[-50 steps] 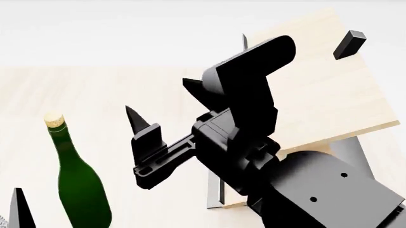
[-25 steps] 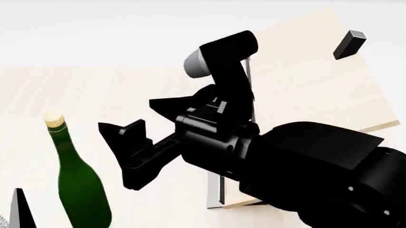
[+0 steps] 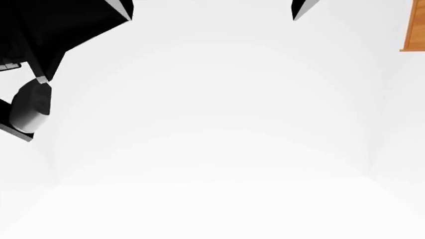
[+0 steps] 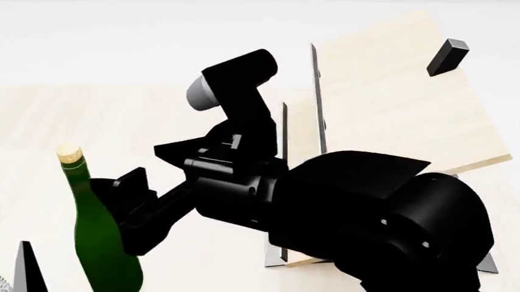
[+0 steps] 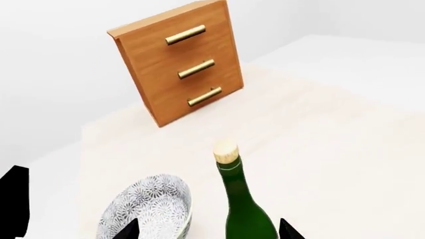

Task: Put the wine bottle on the wine rack.

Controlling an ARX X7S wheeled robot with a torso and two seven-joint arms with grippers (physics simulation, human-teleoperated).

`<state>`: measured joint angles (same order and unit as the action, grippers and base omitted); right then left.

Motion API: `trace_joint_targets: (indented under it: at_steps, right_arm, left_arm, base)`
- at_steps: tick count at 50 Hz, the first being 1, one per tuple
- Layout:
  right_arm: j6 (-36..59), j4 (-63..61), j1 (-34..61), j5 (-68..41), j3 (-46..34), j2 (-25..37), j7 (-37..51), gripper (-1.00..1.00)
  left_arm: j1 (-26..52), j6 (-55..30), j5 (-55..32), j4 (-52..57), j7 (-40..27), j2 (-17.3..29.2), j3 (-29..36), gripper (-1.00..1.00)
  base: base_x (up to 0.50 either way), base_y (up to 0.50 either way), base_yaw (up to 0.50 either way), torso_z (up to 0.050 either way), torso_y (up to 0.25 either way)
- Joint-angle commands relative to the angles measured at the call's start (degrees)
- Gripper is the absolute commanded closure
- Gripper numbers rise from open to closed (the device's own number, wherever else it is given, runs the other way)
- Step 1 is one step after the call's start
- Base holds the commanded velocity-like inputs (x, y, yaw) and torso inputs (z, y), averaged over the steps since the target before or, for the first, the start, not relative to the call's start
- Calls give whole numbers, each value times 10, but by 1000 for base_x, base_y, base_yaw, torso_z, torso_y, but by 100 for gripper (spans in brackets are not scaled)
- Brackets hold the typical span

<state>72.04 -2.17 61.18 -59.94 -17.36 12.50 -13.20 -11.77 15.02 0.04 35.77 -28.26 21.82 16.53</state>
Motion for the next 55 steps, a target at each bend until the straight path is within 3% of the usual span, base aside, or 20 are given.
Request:
trace_joint_targets:
  at_steps: [1,36,55]
  right_arm:
    - [-25,22,0,24,-38,-18,-13,-100]
    - [-185,44,-42,128,-135,-68,-21,-100]
    - [-293,194,-14,178,-162,-110,-37,-100]
  left_arm:
    - [1,5,1,-7,-1,1,3,-100]
    - [2,-7,1,3,-6,5,9,-100]
    - [5,-9,-2,1,-8,6,11,-100]
  base:
    - [0,0,0,0,0]
    - [0,0,0,0,0]
    - [0,0,0,0,0]
